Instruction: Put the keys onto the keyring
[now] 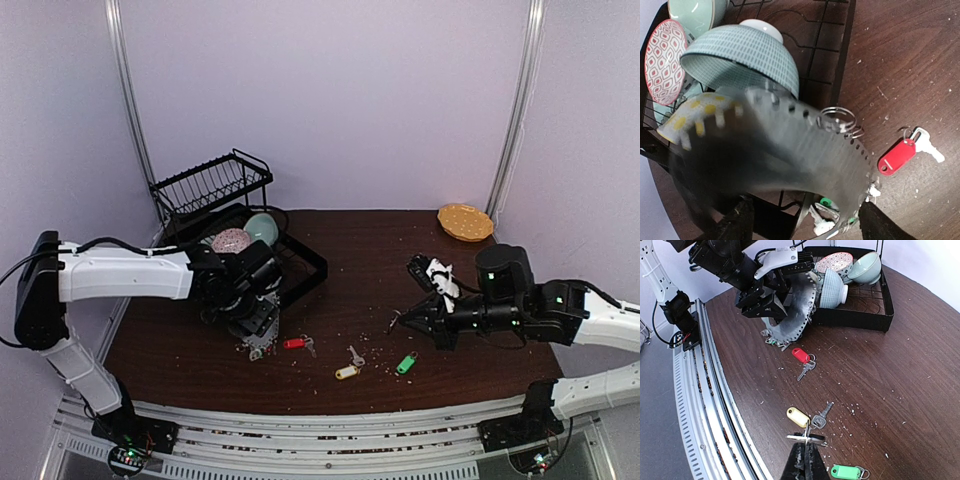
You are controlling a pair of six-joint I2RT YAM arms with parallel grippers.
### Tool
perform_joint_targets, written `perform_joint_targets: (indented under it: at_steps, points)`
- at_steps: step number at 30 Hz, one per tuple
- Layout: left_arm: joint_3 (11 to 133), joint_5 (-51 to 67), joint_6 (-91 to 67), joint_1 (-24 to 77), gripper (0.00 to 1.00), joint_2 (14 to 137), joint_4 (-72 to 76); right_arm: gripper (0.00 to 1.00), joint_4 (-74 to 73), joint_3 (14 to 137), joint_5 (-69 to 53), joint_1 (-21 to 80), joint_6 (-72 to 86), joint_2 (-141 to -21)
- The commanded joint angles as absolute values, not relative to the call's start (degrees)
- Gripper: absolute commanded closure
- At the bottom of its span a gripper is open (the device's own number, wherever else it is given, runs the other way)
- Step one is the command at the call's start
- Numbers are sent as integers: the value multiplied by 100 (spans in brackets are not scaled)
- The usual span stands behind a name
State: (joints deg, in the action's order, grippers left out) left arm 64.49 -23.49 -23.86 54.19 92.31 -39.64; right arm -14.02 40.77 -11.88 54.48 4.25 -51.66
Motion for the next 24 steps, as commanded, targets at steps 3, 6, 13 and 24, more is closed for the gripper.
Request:
perform_joint_targets:
  at_steps: [3, 6, 13, 24]
  points:
    - [6388, -2265, -2253, 5379, 24, 9057, -3673, 100, -1345, 4168, -1261, 5415, 365, -5180]
    - [6374, -2148, -2250, 5387, 25, 8978, -3586, 100, -1353, 4162, -1270, 5415, 369, -5168]
    - [6277, -2084, -2189, 5391, 24, 8192, -2963, 100, -1321, 4141, -1303, 5417, 368, -5220]
    - [5653, -2433, -3208, 5384, 30, 7509, -2867, 100, -1319, 4151, -1370, 5416, 377, -5244]
